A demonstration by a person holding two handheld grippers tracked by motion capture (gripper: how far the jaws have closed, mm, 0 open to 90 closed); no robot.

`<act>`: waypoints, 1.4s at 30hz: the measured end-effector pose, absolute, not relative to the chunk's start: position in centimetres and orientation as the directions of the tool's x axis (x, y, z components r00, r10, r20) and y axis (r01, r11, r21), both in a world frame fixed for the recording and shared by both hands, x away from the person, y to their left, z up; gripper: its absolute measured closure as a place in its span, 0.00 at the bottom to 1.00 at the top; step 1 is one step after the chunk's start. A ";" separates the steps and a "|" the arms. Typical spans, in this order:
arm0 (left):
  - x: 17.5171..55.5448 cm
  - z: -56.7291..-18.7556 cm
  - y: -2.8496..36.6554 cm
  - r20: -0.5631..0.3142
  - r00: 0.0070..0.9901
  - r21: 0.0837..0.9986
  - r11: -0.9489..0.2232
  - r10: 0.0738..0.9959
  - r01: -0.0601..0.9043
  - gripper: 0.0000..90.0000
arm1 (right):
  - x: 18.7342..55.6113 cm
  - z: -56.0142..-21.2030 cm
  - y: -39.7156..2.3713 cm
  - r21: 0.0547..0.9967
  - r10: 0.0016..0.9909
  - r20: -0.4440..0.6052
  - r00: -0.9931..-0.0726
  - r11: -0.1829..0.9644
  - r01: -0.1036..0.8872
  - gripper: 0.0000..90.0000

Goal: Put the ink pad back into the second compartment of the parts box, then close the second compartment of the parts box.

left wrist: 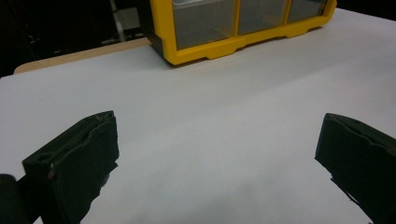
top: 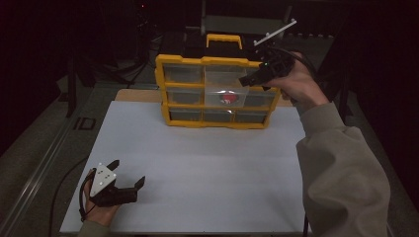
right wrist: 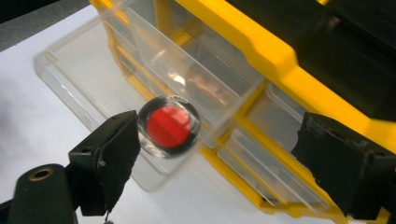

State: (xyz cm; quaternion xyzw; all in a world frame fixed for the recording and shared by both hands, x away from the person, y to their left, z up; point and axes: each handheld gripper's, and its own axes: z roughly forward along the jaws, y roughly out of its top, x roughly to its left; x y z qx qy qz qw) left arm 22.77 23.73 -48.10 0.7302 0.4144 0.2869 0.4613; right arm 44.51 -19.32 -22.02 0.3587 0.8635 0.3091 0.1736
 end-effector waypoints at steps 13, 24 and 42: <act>22.8 -48.1 23.7 0.035 0.493 0.912 -0.230 0.869 0.341 0.00 | 44.3 -23.4 -21.7 0.655 0.746 -0.097 -0.659 0.547 0.522 0.18; 22.8 -48.1 23.7 0.035 0.493 0.912 -0.230 0.869 0.341 0.00 | 43.8 -26.6 -22.3 0.631 0.722 -0.125 -0.680 0.587 0.507 0.34; 22.7 -48.1 23.7 0.037 0.490 0.911 -0.232 0.871 0.342 0.00 | 42.0 -31.1 -21.3 0.646 0.584 -0.080 -0.808 0.648 0.404 1.00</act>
